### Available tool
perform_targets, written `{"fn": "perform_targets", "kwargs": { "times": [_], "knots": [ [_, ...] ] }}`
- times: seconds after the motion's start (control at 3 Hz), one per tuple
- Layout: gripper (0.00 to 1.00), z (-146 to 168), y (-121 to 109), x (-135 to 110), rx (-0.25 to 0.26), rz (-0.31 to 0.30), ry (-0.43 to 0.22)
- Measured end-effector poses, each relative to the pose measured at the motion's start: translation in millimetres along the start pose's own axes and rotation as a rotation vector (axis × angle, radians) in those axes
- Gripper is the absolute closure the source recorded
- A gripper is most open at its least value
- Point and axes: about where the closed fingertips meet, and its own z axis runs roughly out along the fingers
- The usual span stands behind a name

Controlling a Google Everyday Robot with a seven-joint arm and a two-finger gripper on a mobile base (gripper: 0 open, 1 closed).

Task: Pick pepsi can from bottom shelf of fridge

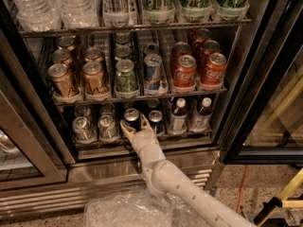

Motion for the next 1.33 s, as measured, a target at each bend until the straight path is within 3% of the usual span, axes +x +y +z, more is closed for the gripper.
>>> {"fn": "perform_targets", "kwargs": {
  "times": [0.67,1.33],
  "knots": [
    [1.0,-33,1,-41,-0.01,-0.06,-0.086],
    [1.0,-81,-4,-53,0.023,-0.097,-0.071]
  ]
}}
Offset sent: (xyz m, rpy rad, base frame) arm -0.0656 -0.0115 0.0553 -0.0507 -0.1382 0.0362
